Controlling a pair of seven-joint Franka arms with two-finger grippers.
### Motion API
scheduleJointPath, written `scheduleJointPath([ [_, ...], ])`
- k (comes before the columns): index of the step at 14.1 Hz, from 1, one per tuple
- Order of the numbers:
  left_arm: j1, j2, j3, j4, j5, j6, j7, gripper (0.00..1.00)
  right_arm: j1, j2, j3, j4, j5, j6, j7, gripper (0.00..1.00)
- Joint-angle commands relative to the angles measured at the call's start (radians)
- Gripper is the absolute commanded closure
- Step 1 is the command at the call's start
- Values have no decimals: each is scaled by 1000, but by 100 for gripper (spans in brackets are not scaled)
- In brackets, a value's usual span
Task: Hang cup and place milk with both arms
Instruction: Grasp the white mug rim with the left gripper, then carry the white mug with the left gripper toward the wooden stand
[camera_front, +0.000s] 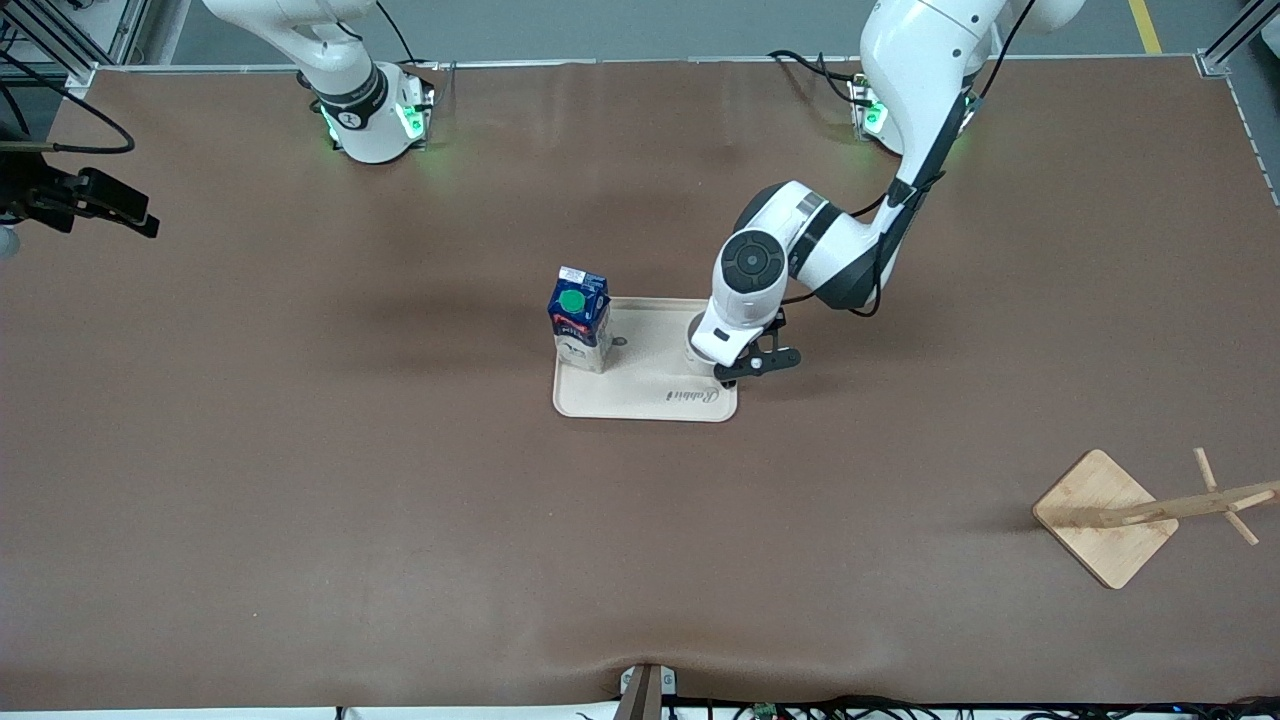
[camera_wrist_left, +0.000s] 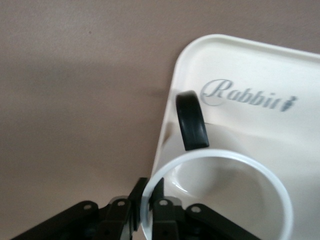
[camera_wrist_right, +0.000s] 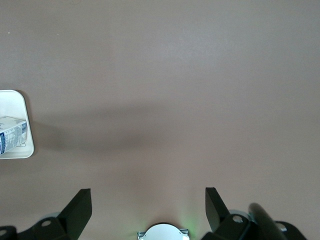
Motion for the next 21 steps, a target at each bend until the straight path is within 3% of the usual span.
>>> scheduleJointPath([
  [1,-5,-3,4,26,-9,0,-4,100,-15,8,12,16,-13,-8,-15,0],
  [7,22,-91,16,83,2,-20,32,100,-15,11,12,20,-13,-7,-15,0],
  [11,145,-189,16,88,7,-40,182,100,-16,20,12,22,-13,-7,-13,0],
  [16,306,-270,13,86,40,-91,222,100,-16,22,12,24,-13,-7,-13,0],
  [21,550,-310,13,121,42,-129,595,100,-15,25,12,25,-13,-7,-15,0],
])
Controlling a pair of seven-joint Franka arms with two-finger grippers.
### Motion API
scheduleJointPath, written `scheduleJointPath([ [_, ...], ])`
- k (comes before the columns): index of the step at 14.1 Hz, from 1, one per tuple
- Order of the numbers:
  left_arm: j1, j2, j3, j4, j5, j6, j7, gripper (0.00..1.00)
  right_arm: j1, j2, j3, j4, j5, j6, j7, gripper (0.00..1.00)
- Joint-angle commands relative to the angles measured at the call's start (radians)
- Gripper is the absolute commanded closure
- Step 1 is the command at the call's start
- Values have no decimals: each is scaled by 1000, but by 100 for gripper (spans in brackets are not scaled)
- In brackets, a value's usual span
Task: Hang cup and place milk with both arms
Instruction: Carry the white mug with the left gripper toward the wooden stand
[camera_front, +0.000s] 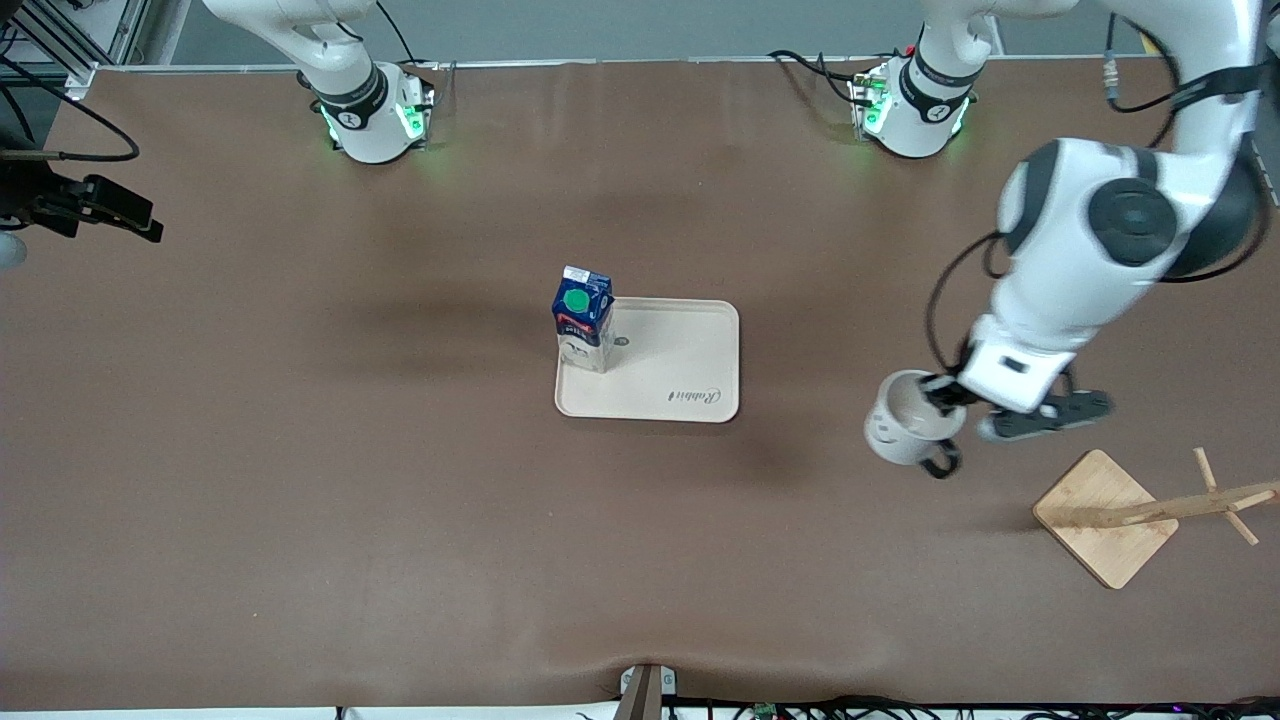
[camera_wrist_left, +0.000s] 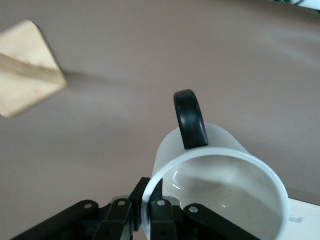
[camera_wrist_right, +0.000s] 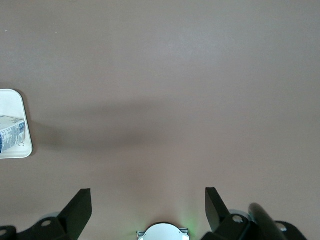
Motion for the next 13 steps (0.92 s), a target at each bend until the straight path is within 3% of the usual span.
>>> scheduleJointPath([
  [1,124,-18,-13,31,1,-25,194,100,-15,14,12,24,-13,-8,-13,0],
  [10,244,91,-9,254,17,-69,233,100,-4,31,15,24,-14,-11,-13,0],
  [13,270,114,-7,277,14,-68,327,100,-2,34,15,24,-14,-12,-13,0],
])
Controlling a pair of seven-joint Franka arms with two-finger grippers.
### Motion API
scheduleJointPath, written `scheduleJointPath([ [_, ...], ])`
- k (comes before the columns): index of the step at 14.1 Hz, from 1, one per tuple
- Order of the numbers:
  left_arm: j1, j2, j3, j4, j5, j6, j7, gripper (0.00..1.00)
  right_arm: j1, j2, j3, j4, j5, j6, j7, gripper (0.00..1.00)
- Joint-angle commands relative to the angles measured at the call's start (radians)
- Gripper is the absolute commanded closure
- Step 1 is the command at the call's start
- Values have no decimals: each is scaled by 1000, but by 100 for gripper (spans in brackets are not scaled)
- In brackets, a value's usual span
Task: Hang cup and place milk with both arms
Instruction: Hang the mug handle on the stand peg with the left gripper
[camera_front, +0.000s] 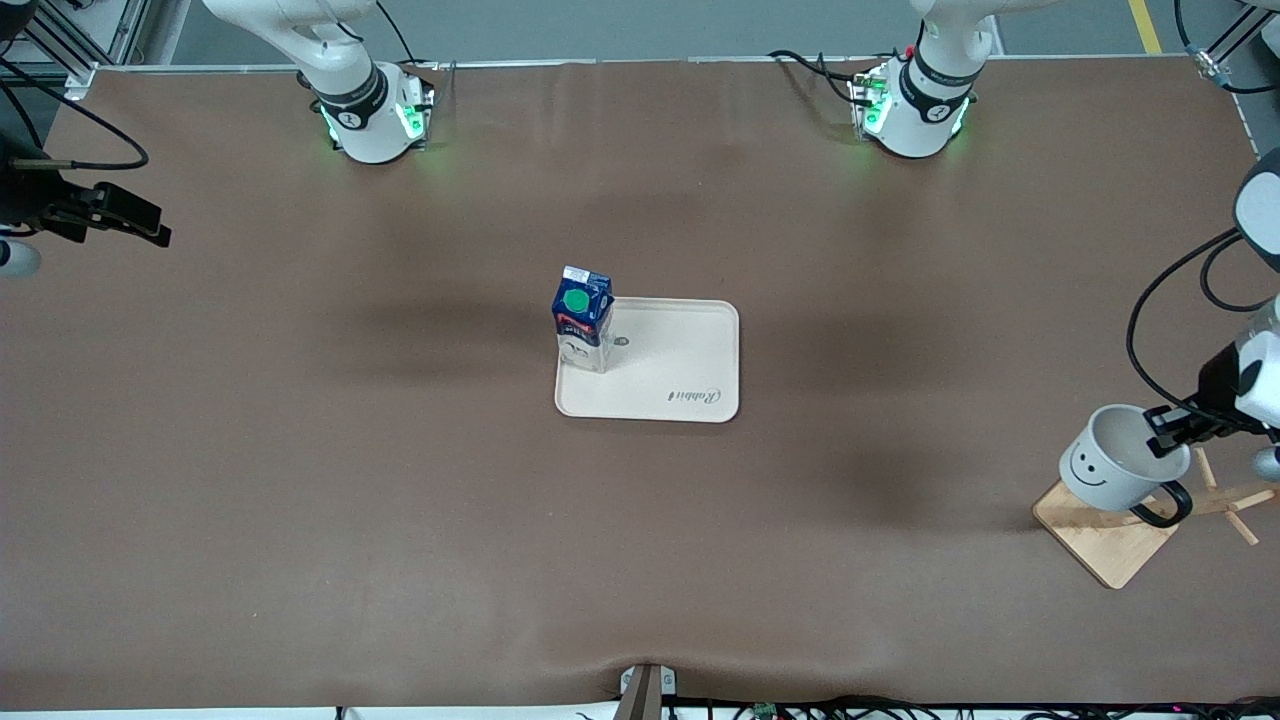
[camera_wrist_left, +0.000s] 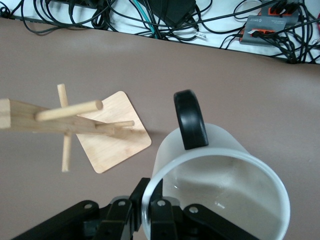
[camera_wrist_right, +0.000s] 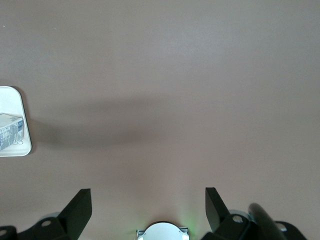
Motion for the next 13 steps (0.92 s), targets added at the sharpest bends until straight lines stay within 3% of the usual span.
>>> scheduleJointPath([
  [1,48,32,-8,59,12,-28,62,100,-3,13,6,24,-14,-12,-12,0],
  [13,123,55,-10,61,-19,-25,122,100,15,66,7,22,-14,-15,-11,0],
])
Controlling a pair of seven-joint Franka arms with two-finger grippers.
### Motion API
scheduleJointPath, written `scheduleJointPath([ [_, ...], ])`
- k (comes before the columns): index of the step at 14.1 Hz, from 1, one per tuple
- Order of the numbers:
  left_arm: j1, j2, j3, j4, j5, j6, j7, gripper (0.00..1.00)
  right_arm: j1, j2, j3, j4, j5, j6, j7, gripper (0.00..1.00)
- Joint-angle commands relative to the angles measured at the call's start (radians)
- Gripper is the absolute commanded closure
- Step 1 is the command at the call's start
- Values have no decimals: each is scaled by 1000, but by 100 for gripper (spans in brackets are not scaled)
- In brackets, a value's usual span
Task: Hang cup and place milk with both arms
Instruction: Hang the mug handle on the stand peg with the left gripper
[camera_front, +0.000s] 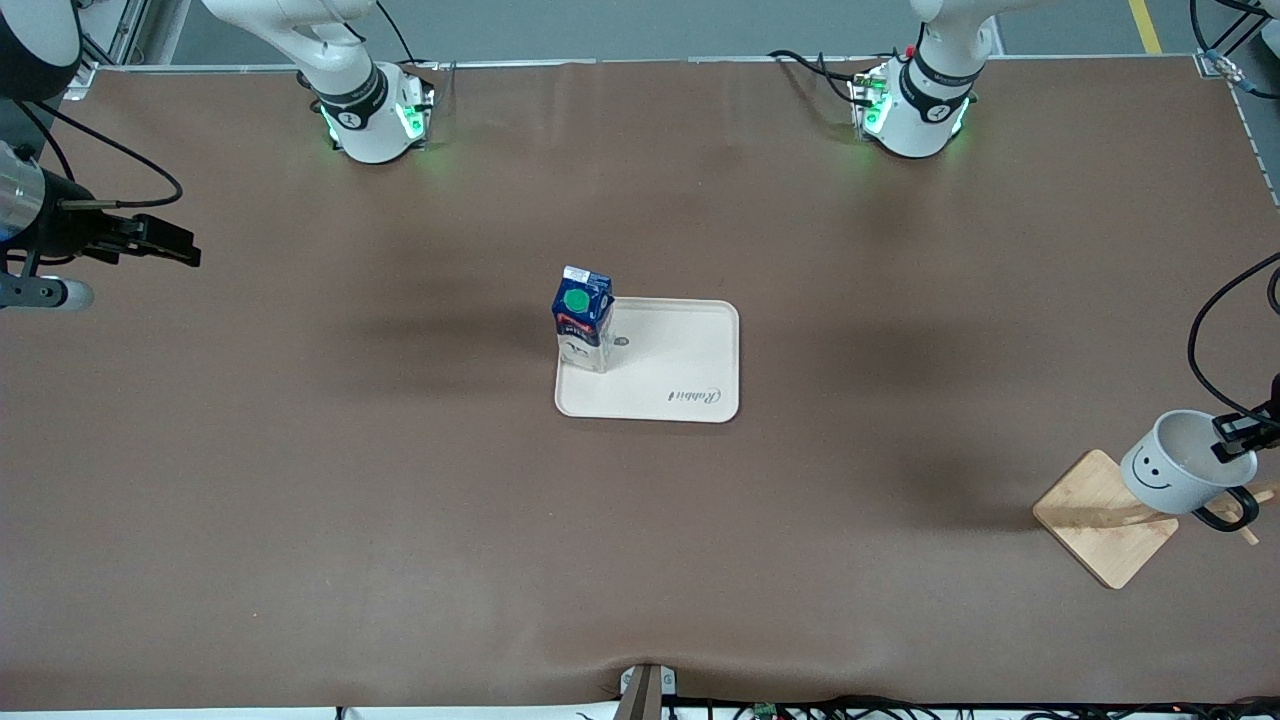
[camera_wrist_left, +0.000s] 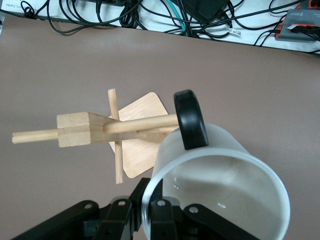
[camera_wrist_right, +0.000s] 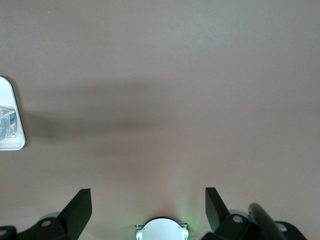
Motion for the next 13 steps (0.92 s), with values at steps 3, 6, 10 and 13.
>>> scheduleJointPath([
  [3,31,25,-9,30,-15,-21,20,100,10,5,3,26,-13,-12,-10,0],
  [6,31,31,-9,30,-16,-21,19,61,29,28,3,74,-16,-15,-9,0],
  [10,26,18,-17,30,-14,-24,16,0,38,32,5,68,-11,-46,0,0],
  [13,11,-21,-23,30,-12,-93,11,0,41,32,5,63,21,-49,5,0],
])
